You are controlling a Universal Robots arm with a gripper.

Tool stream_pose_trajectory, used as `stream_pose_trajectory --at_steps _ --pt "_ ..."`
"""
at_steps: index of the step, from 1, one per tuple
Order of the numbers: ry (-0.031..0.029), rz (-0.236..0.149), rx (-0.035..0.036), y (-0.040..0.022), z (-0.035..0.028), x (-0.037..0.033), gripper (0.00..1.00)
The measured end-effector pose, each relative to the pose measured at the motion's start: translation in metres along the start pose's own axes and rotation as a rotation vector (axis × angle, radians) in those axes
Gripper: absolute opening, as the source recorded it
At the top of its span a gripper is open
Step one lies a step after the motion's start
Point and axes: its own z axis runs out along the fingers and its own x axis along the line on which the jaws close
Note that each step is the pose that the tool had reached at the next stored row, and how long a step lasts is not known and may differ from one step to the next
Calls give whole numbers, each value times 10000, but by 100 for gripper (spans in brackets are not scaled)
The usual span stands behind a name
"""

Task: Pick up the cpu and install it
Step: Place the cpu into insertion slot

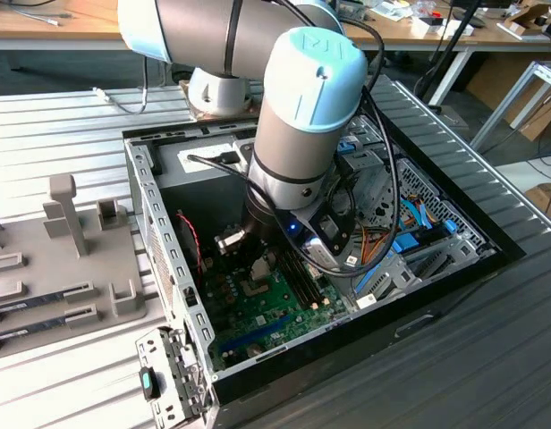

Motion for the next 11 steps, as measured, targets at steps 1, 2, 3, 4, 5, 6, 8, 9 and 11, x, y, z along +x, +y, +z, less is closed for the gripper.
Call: stream_pose_trajectory --at_steps 1,2,3,4,5,6,8,9,11 --pt "-1 1 -2 -3 14 0 47" --pt "-1 0 -1 -7 26 1 47" --pt "0 0 1 -12 40 1 47" --pt "-1 1 0 -14 57 2 47" --pt "-1 1 1 -16 69 2 47" --pt "0 0 2 -17 81 3 47" --pt "-1 -1 3 -23 121 7 47" --pt "-1 -1 2 -25 134 9 47" --pt "-1 0 2 -27 165 12 47"
